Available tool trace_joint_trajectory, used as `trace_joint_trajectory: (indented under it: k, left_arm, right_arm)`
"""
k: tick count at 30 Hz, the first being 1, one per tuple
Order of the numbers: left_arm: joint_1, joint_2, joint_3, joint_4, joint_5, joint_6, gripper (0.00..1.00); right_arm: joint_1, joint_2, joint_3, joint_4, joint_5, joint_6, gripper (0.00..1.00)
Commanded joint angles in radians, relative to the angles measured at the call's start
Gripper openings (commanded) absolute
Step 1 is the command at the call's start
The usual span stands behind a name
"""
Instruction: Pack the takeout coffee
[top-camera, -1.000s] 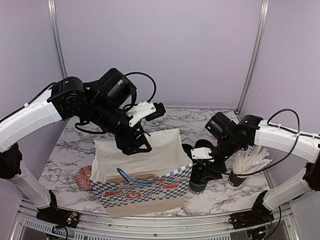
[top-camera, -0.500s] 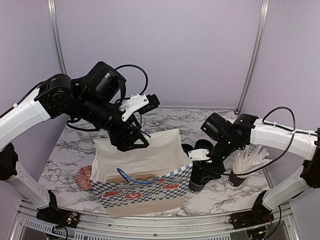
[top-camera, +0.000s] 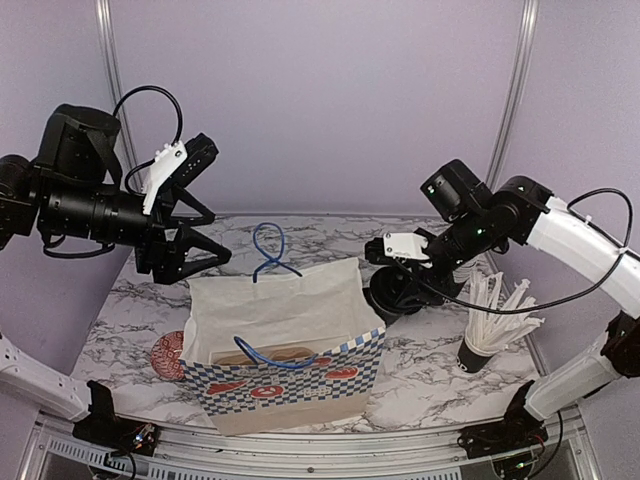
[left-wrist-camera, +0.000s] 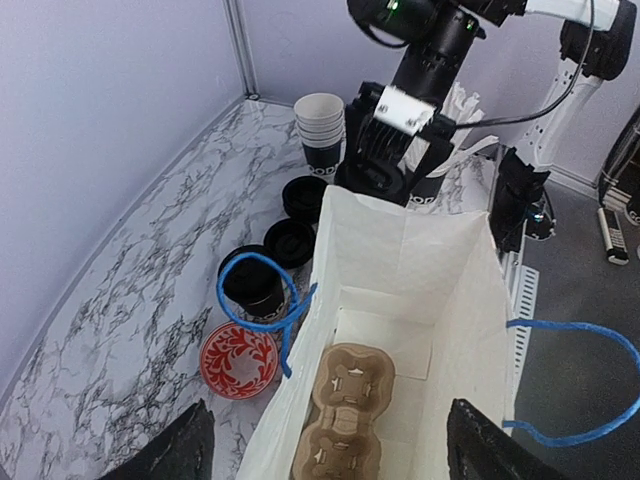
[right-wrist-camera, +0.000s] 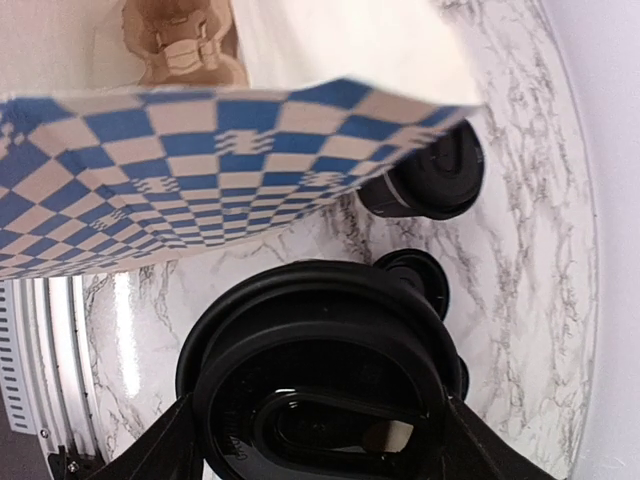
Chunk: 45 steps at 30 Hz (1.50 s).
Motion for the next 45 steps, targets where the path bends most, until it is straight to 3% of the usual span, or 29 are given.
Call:
trace_joint_trajectory:
  k: [1,8,15,21,26,39,45]
  left_arm:
    - [-0.005,-0.007,-0.127,-0.012,-0.173,0.016,0.83]
    - [-0.002,0.142,-0.114,-0.009,-0.228,0.111,0.85]
    - [0.053,0.25,-0.032,-0.019,-0.149,0.18,0.81]
    - [0.095,0.279,-0.024,-0.057,-0.007,0.18,0.6]
    - [0.111,0.332,-0.008,-0.11,0.095,0.178,0.46]
    - [0.116,0.372,0.092,-0.143,0.122,0.194,0.01]
    - [0.116,0.376,0.118,-0.144,0.107,0.218,0.0]
  right_arm:
    - [-0.087,0.001,0.137,0.0,0.002,-0.029,0.64]
    - [-0.136,0.02,0.444,0.035,0.031,-0.042,0.63]
    - [-0.137,-0.021,0.595,-0.075,-0.375,-0.053,0.64]
    - [-0.082,-0.042,0.536,-0.18,-0.573,-0.106,0.64]
    - [0.044,0.001,0.49,-0.163,-0.51,-0.101,0.62]
    - [0.29,0.289,0.7,-0.224,-0.227,-0.113,0.57]
    - [0.385,0.351,0.731,-0.262,-0.087,-0.082,0.56]
